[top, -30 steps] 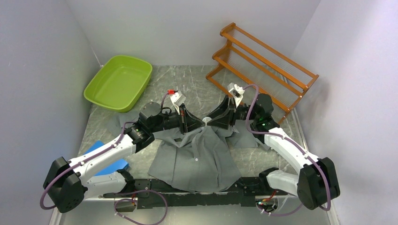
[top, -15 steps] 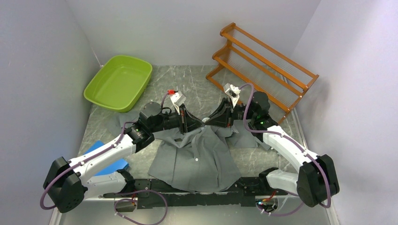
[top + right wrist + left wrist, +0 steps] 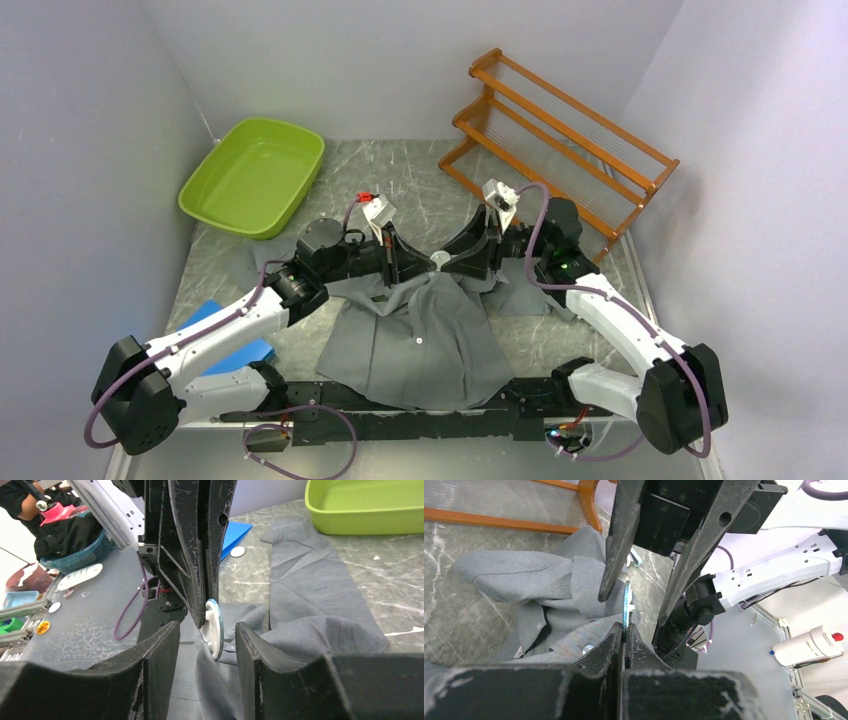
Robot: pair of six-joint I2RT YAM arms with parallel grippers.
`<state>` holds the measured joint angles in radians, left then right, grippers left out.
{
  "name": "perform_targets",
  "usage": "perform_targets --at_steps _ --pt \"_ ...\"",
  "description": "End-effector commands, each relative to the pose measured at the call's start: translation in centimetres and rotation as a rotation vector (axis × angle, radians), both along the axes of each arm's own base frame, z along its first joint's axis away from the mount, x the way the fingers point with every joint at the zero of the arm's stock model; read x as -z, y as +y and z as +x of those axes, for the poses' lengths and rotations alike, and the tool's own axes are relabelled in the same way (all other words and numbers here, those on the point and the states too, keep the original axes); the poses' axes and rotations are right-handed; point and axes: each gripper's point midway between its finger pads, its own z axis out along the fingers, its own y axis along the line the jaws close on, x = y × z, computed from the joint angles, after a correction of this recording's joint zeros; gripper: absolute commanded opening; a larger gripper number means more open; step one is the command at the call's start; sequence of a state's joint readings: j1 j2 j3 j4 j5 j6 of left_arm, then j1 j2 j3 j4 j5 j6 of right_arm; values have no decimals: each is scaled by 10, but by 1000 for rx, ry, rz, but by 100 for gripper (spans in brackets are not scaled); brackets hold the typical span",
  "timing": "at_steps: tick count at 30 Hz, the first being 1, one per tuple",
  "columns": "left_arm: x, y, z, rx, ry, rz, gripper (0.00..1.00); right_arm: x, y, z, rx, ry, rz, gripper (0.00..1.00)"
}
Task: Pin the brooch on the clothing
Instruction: Pin the brooch to the clothes.
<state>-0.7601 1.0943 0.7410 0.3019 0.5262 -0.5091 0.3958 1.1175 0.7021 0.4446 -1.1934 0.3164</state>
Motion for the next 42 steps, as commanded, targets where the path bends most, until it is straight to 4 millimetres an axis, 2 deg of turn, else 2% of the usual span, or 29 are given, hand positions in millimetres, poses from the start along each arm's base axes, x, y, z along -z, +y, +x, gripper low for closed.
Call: perform_targets --at_steps 1,12,15,18,21,28,32,37,42 --pt "-33 -1 -5 21 -76 -71 3 -16 -5 -2 14 -101 37 46" --pt "-36 1 -6 21 -82 -75 2 -8 -5 -3 -16 -88 23 34" --pt "-36 0 -6 22 -81 -75 2 -6 -5 -2 -19 -85 19 34" --pt "-36 0 -6 23 -80 -75 3 -3 -4 0 -23 -81 9 39" --pt "-36 -1 -5 24 -80 -75 3 -2 -4 1 -22 -80 6 38" --pt "-36 -1 -5 27 -79 -69 3 -3 -3 2 -24 -75 10 15" --pt "-36 -2 -4 26 -79 -68 3 -1 -2 3 -34 -66 7 8" --pt "-37 -3 -4 28 -78 -66 3 -1 -1 4 -37 -56 0 8" --pt "-40 -3 -2 22 -83 -66 3 2 -1 5 -38 -49 -11 11"
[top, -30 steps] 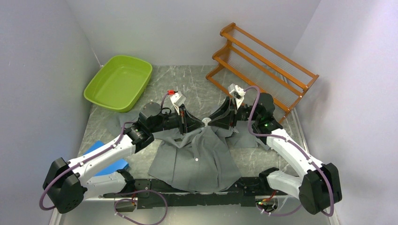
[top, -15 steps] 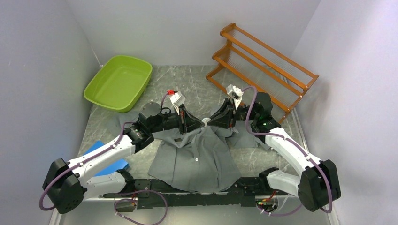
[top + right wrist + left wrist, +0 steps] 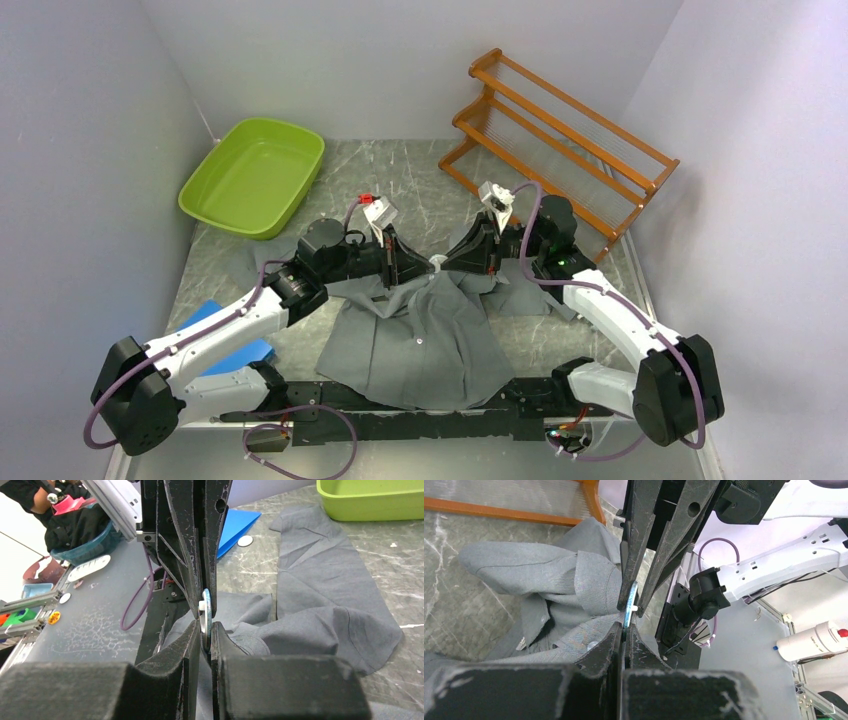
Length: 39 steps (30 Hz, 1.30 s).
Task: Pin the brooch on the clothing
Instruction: Pin the brooch to the clothes.
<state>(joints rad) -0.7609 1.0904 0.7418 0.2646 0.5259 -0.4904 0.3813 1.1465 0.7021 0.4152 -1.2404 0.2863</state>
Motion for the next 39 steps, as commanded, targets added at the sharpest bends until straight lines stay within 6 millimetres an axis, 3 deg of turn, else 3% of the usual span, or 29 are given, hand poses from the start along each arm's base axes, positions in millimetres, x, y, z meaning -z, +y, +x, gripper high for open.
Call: perform_targets --at_steps 1,9,12,34,39 --pt "-47 -5 0 21 -89 -94 3 -9 1 5 -4 -73 11 11" --pt "-48 -9 4 18 -84 -85 3 -7 4 5 -2 -78 -9 23" --pt "-50 -9 5 21 -88 -87 3 -6 5 6 0 -75 -13 23" --pt "-54 -8 1 27 -92 -89 3 6 12 42 218 23 -146 0" --pt "-50 -6 0 18 -86 -87 3 1 9 46 282 27 -117 0"
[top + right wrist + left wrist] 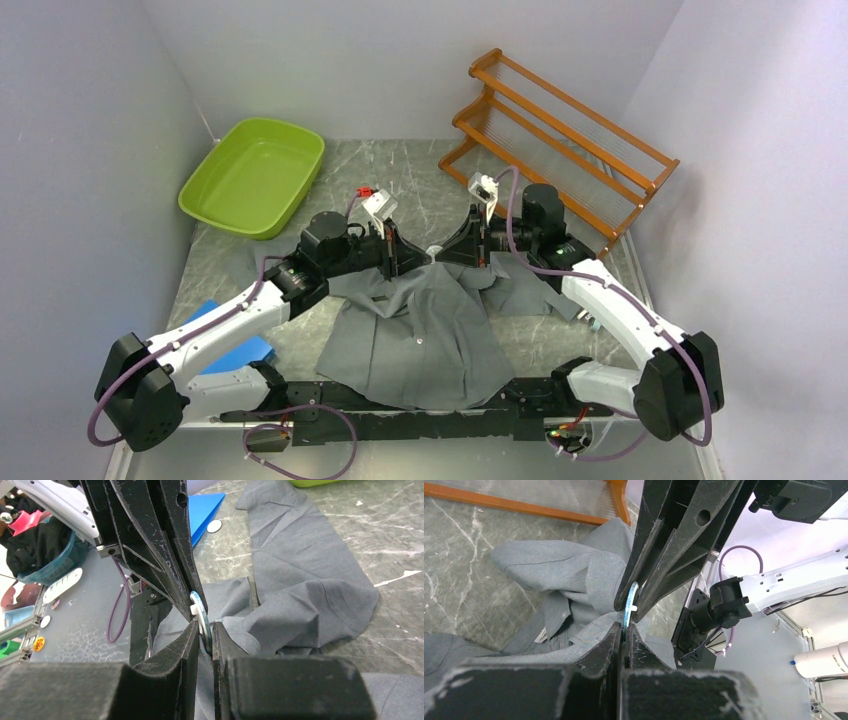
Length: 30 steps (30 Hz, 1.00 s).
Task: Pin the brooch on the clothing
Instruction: Pin the brooch to the clothes.
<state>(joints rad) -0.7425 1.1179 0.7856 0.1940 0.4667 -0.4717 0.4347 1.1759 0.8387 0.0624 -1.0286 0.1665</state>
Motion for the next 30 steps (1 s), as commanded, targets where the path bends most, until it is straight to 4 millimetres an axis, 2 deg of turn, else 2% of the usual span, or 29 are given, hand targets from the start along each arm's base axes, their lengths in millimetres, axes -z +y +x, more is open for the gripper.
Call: perform_targets --at_steps 1,6,15,23,30 --pt "-54 -9 -19 91 -104 -131 3 -11 -1 22 136 -78 16 0" --pt "-42 -4 -17 56 -83 -130 3 -24 -1 12 130 -114 109 0" --pt "-33 2 -14 6 -64 -136 2 -41 -3 -6 85 -163 218 0" --pt "-31 3 -12 -10 -63 -130 3 -59 -8 -24 44 -235 308 0" --pt "-32 4 -13 -11 -70 -134 3 -63 -9 -25 53 -234 330 0"
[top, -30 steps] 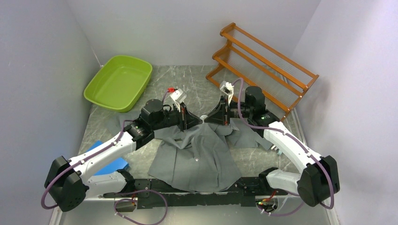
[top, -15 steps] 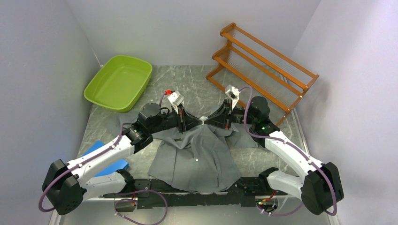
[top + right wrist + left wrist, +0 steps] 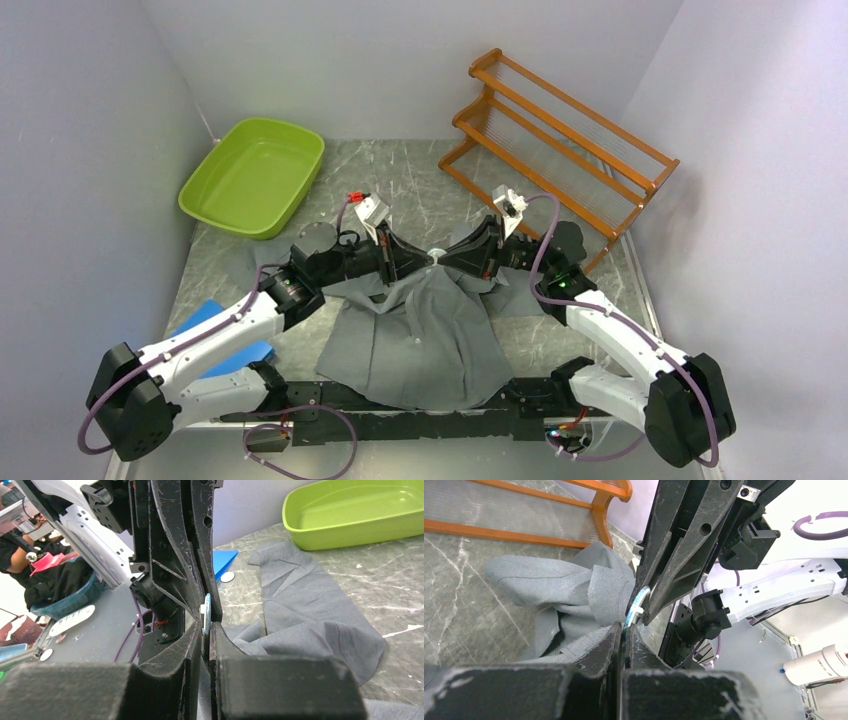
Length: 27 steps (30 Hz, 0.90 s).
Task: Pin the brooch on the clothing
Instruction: Pin the brooch to the clothes.
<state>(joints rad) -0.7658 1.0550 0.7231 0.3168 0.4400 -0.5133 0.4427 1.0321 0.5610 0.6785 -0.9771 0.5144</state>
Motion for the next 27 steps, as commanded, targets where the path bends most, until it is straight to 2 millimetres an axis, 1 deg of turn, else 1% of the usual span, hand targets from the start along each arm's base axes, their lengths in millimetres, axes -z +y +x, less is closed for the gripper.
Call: perform_targets --at_steps 1,4,8,11,16,21,27 --pt "-13 3 -3 -3 -19 -37 3 -34 -4 -1 17 -144 74 0" --pt "-15 3 -3 -1 -24 -37 3 -25 -2 3 10 -127 24 0" --pt "-16 2 -3 5 -24 -31 3 -5 0 10 -12 -101 -85 0" --pt "-18 0 -2 12 -26 -24 3 3 1 15 -22 -89 -139 0" --pt "-22 -3 -2 25 -33 -20 3 8 4 20 -36 -72 -174 4" --pt "-26 -4 -2 37 -40 -13 3 18 4 32 4 -11 -231 4" --pt "-31 -4 -3 40 -49 -17 3 22 3 45 61 32 -270 3"
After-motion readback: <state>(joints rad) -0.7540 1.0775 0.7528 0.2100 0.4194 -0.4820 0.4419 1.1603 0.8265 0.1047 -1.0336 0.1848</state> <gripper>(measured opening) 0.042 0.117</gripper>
